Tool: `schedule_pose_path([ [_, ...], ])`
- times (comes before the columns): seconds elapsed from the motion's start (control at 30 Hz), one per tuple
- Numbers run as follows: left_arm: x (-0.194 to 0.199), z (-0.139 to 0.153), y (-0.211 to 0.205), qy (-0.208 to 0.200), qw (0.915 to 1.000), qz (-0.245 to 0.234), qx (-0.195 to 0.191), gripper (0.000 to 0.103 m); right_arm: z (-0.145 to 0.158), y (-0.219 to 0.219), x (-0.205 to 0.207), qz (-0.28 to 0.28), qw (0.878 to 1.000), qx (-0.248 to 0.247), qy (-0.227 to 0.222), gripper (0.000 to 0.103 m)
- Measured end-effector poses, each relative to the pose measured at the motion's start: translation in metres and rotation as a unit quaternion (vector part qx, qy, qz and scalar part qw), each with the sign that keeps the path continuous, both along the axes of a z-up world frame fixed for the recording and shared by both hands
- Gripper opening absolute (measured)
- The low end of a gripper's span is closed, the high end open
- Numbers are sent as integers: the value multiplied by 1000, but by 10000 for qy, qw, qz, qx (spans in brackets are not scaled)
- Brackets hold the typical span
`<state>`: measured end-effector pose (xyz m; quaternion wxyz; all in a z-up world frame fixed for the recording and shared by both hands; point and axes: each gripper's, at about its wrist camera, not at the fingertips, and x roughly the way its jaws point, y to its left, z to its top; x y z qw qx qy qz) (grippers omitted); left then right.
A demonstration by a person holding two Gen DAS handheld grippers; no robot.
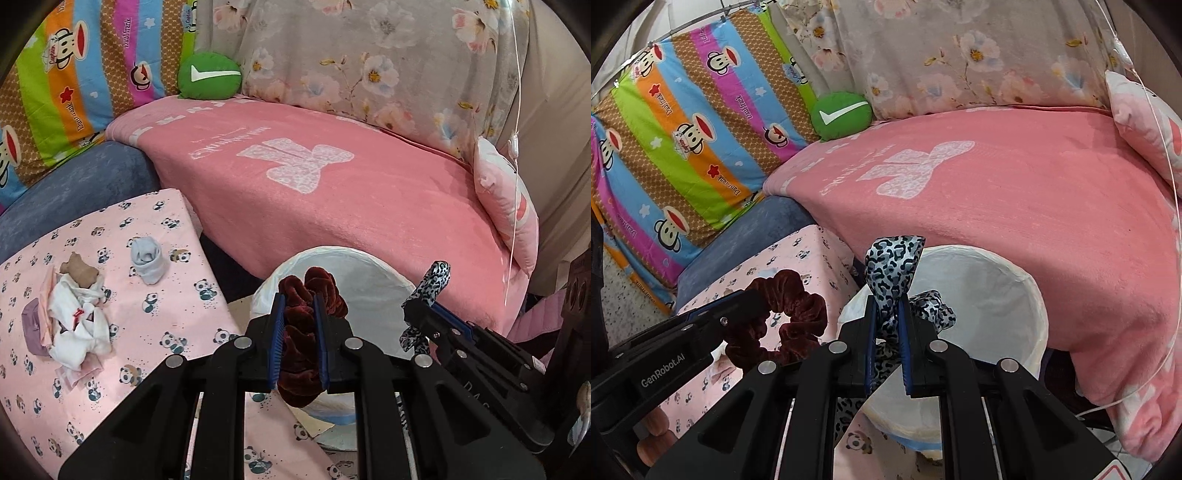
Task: Collect trash
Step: 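Carry both items over the white bin and open both tools to drop them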
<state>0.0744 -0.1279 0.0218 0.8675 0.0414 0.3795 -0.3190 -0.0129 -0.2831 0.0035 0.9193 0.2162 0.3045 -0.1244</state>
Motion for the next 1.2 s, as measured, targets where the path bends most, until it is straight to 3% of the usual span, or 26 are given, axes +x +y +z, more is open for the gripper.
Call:
schedule_pose_path([
  [0.33, 2, -8, -29, 106, 9997, -184, 75, 18, -13, -17, 1, -100, 9999, 82, 93, 16],
  [0.4, 3, -11, -32, 124, 9997, -168, 96, 27, -15, -19, 1, -130, 9998, 84, 102, 18],
  [0.47, 2, -11, -34, 67, 9998, -138, 143, 45, -17, -20, 0, -172, 9998, 85, 91, 22],
  [0.53, 1, -11, -33, -25, 9998, -69, 168, 54, -17, -21, -1, -217, 9997, 77, 87, 24],
  [1.1, 1, -5, -20, -154, 9996, 102, 210, 54, -9, -17, -4, -170, 9998, 46, -17, 29],
  [1.2, 1, -4, -14, -155, 9996, 147, 176, 54, -6, -13, -5, -138, 9999, 8, -25, 34],
])
